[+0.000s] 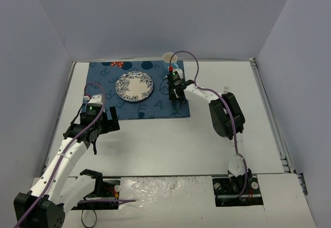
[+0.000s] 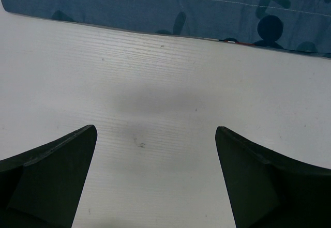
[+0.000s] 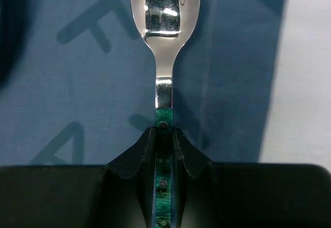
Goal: Set the dinner table for one person
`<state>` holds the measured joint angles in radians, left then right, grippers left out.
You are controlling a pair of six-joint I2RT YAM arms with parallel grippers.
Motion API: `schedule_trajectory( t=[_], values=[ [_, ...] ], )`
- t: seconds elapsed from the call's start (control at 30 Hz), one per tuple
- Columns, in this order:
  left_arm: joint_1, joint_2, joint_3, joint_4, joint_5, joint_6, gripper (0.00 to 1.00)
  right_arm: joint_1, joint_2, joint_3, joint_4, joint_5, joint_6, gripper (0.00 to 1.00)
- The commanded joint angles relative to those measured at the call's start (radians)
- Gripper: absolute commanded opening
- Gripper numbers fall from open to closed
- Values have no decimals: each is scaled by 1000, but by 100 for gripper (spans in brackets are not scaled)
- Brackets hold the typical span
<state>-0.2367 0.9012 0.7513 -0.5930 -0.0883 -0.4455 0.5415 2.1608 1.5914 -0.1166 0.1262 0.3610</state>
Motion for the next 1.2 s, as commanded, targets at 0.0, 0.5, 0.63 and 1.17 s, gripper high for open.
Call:
schedule_trajectory(
  t=[0.0, 0.5, 0.63, 1.17],
  values=[
    [-6, 1, 19, 47, -24, 8, 97, 14, -2, 105, 15, 3, 51, 0],
    [-6, 2, 17, 47, -24, 8, 97, 20, 85, 225, -16, 26, 103, 0],
    [-6, -1, 17, 45, -24, 7, 97, 20, 88, 217, -27, 38, 107, 0],
    [-7, -7, 19, 42, -22, 7, 97, 8, 72, 207, -40, 33, 90, 48]
  ],
)
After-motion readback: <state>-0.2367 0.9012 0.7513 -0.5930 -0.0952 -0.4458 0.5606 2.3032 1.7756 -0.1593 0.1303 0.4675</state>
